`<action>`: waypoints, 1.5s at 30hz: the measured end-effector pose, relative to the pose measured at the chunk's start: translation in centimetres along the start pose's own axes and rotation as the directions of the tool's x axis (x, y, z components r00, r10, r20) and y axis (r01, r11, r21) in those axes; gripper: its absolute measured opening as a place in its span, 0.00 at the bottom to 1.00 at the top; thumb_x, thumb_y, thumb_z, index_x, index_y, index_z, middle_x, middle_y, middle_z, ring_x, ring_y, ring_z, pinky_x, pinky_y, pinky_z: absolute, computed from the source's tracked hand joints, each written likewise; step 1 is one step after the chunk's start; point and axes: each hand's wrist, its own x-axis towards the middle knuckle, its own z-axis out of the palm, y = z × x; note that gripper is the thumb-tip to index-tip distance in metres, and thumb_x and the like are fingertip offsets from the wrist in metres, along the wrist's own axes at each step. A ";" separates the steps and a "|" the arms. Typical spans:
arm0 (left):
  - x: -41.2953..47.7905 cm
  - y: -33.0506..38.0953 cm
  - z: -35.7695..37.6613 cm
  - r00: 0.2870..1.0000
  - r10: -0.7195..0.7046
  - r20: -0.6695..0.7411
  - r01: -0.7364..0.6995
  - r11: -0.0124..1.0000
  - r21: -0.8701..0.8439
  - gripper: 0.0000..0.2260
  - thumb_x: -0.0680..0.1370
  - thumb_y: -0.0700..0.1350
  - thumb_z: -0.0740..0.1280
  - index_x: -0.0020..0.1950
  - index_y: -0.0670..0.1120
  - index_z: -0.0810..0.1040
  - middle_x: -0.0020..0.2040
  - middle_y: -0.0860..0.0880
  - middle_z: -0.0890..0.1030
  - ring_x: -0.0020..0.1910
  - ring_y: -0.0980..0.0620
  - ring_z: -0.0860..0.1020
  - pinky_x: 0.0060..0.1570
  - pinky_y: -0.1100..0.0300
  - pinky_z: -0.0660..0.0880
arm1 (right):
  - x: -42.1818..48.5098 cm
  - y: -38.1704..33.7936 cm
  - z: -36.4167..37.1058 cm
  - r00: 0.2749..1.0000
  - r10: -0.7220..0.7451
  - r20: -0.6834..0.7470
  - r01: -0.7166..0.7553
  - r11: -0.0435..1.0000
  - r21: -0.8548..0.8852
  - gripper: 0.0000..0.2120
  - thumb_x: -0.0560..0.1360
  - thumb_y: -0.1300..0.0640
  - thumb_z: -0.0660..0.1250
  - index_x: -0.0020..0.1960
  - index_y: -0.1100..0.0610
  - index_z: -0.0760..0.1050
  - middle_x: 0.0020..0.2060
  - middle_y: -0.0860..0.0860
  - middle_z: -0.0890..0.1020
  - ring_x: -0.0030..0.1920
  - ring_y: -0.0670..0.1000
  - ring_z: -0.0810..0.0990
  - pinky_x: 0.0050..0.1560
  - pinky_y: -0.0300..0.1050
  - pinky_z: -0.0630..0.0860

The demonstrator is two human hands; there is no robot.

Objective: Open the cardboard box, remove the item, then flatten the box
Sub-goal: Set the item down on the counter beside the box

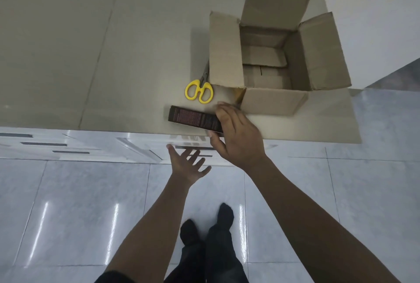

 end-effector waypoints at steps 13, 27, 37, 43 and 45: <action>-2.4 -3.8 -9.0 0.981 -0.120 0.151 0.124 0.992 -0.022 0.36 0.68 0.72 0.62 0.65 0.47 0.76 0.65 0.43 0.77 0.64 0.38 0.75 0.59 0.33 0.71 | -8.8 -4.2 1.7 0.988 0.009 0.151 -0.043 0.973 0.225 0.20 0.76 0.54 0.63 0.67 0.59 0.68 0.61 0.57 0.78 0.62 0.54 0.73 0.67 0.53 0.68; -7.1 -4.0 -8.8 0.944 -0.123 0.308 0.188 0.963 -0.191 0.29 0.73 0.64 0.65 0.65 0.45 0.72 0.68 0.42 0.75 0.68 0.39 0.71 0.65 0.33 0.66 | -6.1 -1.3 5.1 0.730 0.363 0.579 -0.444 0.896 -0.001 0.19 0.74 0.57 0.64 0.64 0.57 0.70 0.56 0.58 0.79 0.55 0.60 0.76 0.52 0.51 0.75; -7.0 -2.2 -2.6 0.968 -0.075 0.240 0.125 0.971 -0.202 0.35 0.72 0.69 0.60 0.74 0.52 0.64 0.71 0.47 0.71 0.63 0.35 0.72 0.57 0.27 0.65 | -5.7 -4.1 -2.4 0.911 0.074 0.405 -0.172 0.962 0.212 0.09 0.74 0.61 0.64 0.52 0.59 0.78 0.50 0.53 0.83 0.48 0.54 0.80 0.49 0.47 0.75; -5.4 -0.9 3.8 0.985 -0.028 0.168 0.061 0.979 -0.193 0.33 0.76 0.64 0.50 0.77 0.50 0.55 0.76 0.49 0.63 0.75 0.43 0.59 0.62 0.29 0.59 | -3.8 -2.3 -6.7 0.886 0.386 0.256 -0.450 0.851 0.271 0.10 0.77 0.61 0.63 0.58 0.56 0.75 0.53 0.50 0.80 0.39 0.50 0.79 0.42 0.42 0.73; -6.1 -0.9 4.8 0.985 -0.020 0.170 0.046 0.987 -0.152 0.31 0.76 0.63 0.52 0.75 0.48 0.60 0.74 0.49 0.64 0.75 0.45 0.60 0.62 0.29 0.59 | -3.2 -1.4 -8.0 0.879 0.409 0.244 -0.465 0.848 0.256 0.12 0.76 0.62 0.63 0.60 0.56 0.74 0.55 0.50 0.80 0.39 0.50 0.79 0.43 0.40 0.71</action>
